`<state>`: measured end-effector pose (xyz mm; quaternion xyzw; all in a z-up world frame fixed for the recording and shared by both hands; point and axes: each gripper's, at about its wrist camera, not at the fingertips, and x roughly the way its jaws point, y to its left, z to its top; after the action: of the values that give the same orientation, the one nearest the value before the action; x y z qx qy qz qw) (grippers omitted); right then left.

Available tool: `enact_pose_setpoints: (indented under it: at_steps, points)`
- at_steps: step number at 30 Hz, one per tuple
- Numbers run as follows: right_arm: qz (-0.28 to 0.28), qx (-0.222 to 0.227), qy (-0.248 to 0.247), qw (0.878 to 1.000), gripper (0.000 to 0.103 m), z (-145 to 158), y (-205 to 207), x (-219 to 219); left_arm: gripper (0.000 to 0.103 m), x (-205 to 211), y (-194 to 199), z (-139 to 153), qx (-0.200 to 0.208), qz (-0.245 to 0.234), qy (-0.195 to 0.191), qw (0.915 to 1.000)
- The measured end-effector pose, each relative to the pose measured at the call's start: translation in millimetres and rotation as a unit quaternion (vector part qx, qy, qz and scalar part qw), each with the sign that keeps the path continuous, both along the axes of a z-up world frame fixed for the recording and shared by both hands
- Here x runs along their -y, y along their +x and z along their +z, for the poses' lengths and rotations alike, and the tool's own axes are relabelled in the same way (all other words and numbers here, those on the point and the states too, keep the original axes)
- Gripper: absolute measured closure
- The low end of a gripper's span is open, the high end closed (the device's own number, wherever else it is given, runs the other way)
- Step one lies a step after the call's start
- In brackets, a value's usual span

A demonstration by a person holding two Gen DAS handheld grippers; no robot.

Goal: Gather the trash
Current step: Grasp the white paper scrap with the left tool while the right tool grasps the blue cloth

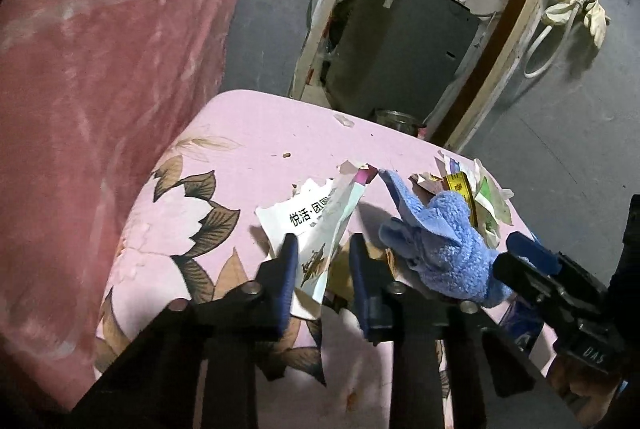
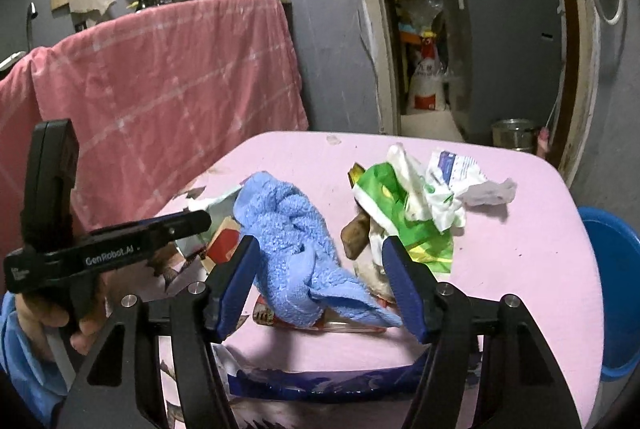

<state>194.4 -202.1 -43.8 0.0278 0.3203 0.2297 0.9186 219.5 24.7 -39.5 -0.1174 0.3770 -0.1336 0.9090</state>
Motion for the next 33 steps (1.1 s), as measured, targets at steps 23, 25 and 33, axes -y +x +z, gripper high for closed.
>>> enact_pose_setpoints:
  at_steps: [23, 25, 33]
  points:
    - [0.054, -0.061, 0.029, 0.996, 0.064, -14.8, 5.9, -9.0, 0.100, -3.0, -0.1, -7.0, -0.031, 0.010, -0.041, 0.9986]
    - [0.058, -0.063, 0.033, 0.996, 0.070, -15.1, 4.9, -9.8, 0.100, -3.9, -5.1, -5.3, -0.027, 0.015, -0.041, 0.9987]
    - [0.044, -0.018, 0.045, 0.998, 0.087, -4.3, -9.4, -5.4, 0.100, -2.8, -30.2, 7.3, 0.015, 0.036, -0.032, 0.9987]
